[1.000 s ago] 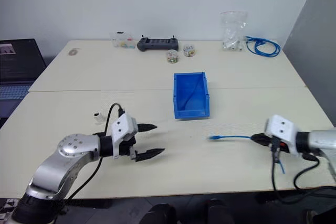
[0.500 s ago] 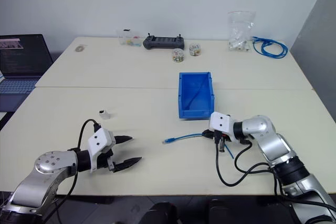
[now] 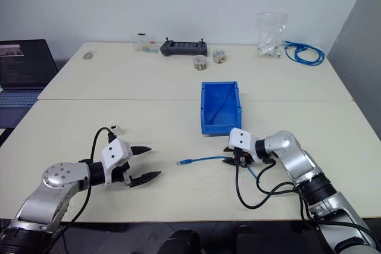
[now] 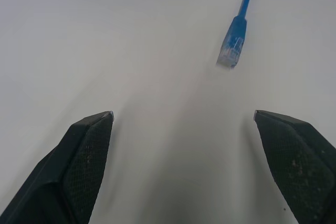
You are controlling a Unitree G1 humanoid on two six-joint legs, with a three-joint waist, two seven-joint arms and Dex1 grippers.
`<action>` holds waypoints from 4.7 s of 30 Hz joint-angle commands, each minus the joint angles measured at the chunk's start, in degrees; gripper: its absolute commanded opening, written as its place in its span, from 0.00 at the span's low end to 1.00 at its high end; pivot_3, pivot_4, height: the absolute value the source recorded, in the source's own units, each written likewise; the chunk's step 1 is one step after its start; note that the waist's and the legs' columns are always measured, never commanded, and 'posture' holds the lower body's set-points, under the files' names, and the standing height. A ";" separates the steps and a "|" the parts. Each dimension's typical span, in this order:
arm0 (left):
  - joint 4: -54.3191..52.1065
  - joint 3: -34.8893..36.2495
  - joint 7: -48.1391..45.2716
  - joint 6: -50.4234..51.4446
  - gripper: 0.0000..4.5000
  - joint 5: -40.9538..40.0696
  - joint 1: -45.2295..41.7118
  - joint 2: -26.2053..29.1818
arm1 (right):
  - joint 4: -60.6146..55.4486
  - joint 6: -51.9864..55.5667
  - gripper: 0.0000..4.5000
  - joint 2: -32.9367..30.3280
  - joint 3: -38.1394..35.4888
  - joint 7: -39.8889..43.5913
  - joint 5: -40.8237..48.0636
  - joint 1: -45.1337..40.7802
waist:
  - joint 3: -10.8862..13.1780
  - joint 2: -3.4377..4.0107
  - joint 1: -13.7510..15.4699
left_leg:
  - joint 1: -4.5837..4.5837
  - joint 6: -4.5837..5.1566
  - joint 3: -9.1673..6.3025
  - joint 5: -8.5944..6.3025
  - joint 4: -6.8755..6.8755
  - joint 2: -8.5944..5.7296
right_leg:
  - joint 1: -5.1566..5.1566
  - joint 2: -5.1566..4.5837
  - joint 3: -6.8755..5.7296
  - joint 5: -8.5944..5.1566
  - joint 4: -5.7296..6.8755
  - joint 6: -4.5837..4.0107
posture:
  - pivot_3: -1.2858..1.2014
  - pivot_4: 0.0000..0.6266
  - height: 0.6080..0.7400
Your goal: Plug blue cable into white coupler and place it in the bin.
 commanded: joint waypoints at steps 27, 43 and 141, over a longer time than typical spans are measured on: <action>12.43 -14.67 -1.58 -9.27 0.76 14.15 -11.65 -3.83 | -34.38 20.52 0.92 -9.18 -13.93 -5.55 17.75 15.96 | -0.09 0.06 0.23 | -0.10 0.01 0.01 0.00 0.04 -0.03 | -0.05 -0.02 0.00 0.00 0.02 0.03 | 0.52 0.24 1.00; 11.65 -16.20 0.46 -6.65 0.05 16.66 -11.28 -2.46 | -39.66 24.67 0.92 -11.44 -17.02 -8.34 22.75 17.84 | -0.21 0.24 0.11 | 0.23 0.03 -0.06 0.00 0.01 0.01 | 0.33 0.01 -0.06 -0.16 -0.02 0.31 | 0.52 0.24 1.00; -9.54 0.84 6.32 41.45 0.41 -35.66 -25.06 -12.88 | -35.43 37.38 0.04 7.63 -25.83 -38.38 69.16 12.79 | 0.01 -0.07 -1.20 | -0.06 0.02 -0.06 0.00 -0.02 0.00 | 0.02 0.06 0.01 -0.02 -0.01 0.06 | 0.52 0.24 1.00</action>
